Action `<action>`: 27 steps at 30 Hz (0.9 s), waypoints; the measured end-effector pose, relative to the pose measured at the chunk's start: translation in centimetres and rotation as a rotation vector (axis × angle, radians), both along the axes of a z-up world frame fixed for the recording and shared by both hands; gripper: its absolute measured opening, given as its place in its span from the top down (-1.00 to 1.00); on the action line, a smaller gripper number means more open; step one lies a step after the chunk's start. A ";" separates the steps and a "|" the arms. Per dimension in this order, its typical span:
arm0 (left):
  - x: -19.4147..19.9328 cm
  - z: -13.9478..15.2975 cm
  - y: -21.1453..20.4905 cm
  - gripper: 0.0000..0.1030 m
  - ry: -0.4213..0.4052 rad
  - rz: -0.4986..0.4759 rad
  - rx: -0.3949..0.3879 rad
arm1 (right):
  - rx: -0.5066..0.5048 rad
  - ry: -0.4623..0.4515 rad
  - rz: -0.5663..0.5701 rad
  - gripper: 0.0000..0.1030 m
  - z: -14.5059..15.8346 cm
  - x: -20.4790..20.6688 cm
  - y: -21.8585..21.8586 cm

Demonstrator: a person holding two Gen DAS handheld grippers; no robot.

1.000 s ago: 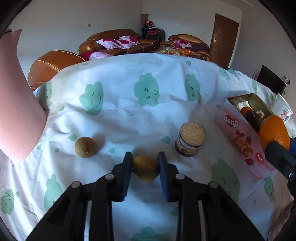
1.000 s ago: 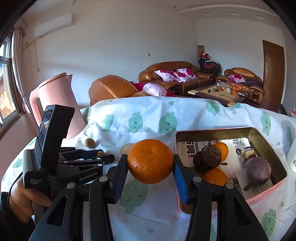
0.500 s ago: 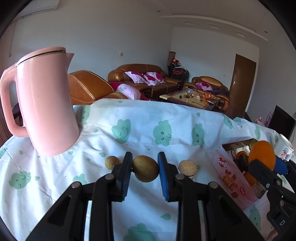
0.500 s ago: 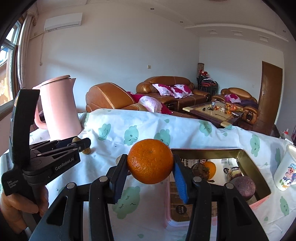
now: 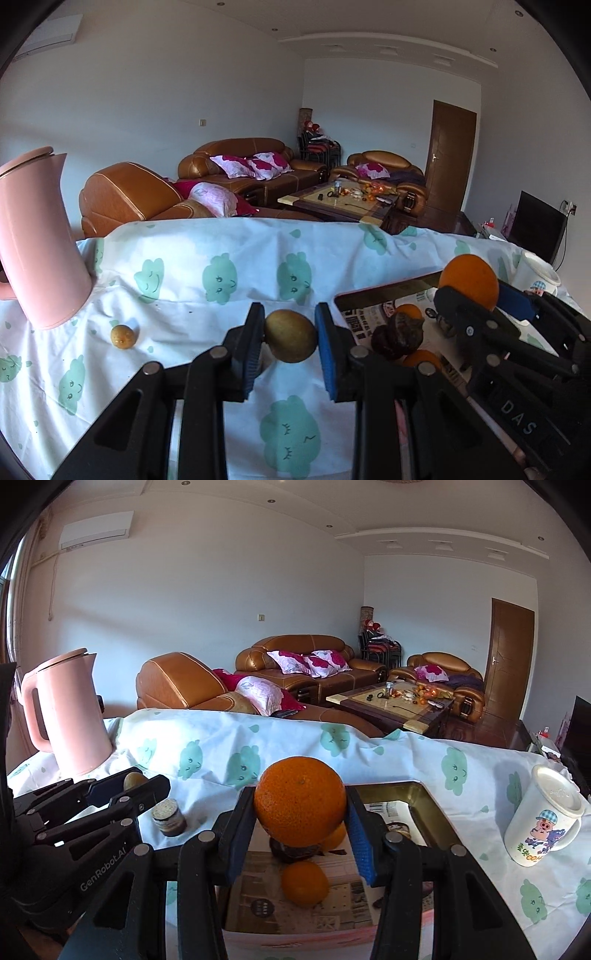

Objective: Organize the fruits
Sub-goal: 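Carry the orange and the small brown fruit over the pink tin with both tools, then open both tools to release the orange and small brown fruit into the tin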

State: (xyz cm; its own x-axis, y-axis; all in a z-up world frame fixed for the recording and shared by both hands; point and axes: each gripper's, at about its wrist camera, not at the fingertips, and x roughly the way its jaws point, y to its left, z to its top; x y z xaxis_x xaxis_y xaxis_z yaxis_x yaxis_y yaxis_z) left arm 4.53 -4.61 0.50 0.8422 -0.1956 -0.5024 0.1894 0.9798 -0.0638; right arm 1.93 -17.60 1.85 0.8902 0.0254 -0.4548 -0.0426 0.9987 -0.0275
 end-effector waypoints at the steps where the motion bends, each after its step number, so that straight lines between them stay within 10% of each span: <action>1: 0.1 0.1 -0.7 0.43 -0.001 -0.009 0.003 | 0.002 0.004 -0.008 0.04 0.0 0.2 -0.5; 27: 4.1 -1.7 -10.5 0.43 0.103 -0.064 0.097 | 0.070 0.161 -0.094 0.04 -3.0 4.9 -9.5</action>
